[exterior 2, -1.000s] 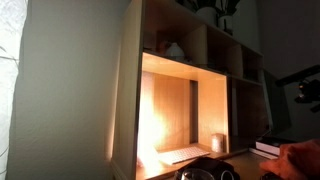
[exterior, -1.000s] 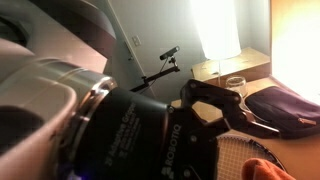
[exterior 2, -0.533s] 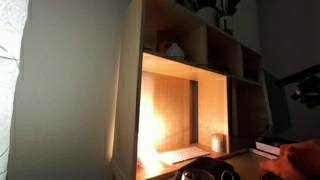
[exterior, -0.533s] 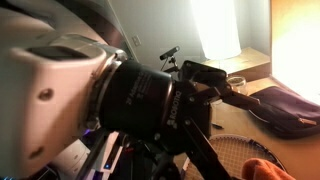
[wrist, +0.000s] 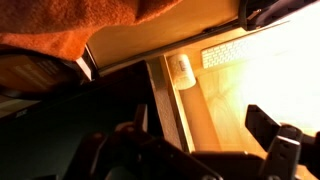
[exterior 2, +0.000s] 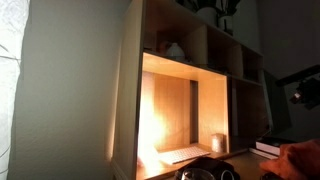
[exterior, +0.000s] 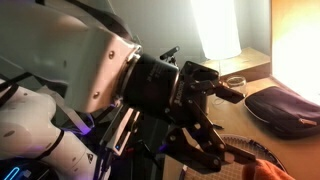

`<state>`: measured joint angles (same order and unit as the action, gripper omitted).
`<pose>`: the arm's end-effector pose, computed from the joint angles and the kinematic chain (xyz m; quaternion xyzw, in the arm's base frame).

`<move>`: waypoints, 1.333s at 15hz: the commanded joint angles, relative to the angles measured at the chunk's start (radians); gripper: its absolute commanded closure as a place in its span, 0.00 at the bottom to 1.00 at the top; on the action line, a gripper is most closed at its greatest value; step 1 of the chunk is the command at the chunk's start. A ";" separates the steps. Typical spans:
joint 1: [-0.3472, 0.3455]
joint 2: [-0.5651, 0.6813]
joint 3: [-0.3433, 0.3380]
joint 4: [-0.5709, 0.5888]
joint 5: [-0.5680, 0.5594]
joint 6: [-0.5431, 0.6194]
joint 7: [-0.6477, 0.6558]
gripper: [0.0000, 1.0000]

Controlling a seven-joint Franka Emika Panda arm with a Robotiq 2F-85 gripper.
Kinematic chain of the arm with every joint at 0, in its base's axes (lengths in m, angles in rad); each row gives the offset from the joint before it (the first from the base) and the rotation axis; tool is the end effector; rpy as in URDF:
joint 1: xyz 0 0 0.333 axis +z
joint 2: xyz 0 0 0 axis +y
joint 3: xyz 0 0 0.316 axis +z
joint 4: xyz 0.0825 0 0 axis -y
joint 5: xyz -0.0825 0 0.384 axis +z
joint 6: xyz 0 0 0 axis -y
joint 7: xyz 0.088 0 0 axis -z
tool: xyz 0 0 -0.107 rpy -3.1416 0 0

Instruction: Use the towel to wipe the monitor and put the pen in the jar

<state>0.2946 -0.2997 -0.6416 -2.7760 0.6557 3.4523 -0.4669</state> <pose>0.3633 -0.2056 0.3695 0.8639 -0.2941 0.4072 0.0372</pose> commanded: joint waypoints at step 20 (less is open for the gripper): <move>-0.539 0.182 0.832 -0.001 0.419 0.003 -0.449 0.00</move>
<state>-0.1820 -0.1307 0.0946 -2.7765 0.9941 3.4523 -0.7988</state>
